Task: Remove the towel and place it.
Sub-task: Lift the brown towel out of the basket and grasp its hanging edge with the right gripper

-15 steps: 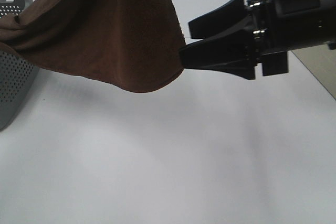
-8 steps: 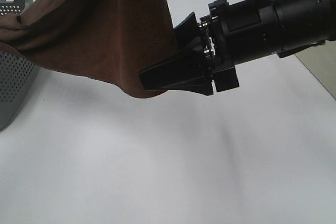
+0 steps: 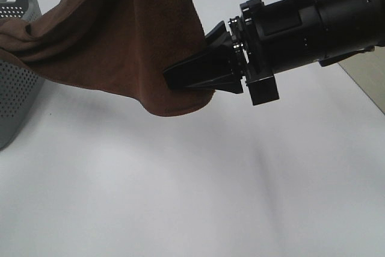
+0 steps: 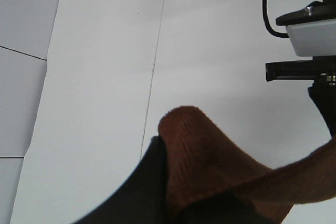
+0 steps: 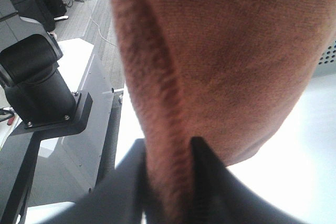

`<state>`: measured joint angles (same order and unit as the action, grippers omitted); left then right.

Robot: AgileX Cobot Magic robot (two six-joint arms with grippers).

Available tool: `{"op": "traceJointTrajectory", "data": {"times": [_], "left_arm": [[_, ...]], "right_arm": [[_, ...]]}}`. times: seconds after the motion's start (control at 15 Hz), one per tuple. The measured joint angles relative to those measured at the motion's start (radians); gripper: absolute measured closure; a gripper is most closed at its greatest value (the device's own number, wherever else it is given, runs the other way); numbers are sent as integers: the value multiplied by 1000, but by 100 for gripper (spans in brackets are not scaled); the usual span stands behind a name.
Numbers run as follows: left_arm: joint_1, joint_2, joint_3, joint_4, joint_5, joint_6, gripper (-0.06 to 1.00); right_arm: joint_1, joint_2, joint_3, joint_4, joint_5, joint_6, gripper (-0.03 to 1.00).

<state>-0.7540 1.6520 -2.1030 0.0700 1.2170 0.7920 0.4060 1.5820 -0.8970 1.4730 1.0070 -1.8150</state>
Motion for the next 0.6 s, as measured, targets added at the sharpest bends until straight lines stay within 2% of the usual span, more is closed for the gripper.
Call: {"op": "traceJointTrajectory", "data": {"times": [0.07,0.13,0.33,0.47,0.6], "left_arm": [[0,0,0,1,0,0,94],[0,0,0,1,0,0,94],[0,0,0,1,0,0,94],[0,0,0,1,0,0,94],[0,0,0,5,0,0,94]], "right_arm": [[0,0,0,-1,-1,8,87],[0,0,0,-5,0,15,96],[0,0,-12,8,3,66,96],[0,0,-29,-10,-32,200,96],[0,0,-107,-164,-54,423,96]]}}
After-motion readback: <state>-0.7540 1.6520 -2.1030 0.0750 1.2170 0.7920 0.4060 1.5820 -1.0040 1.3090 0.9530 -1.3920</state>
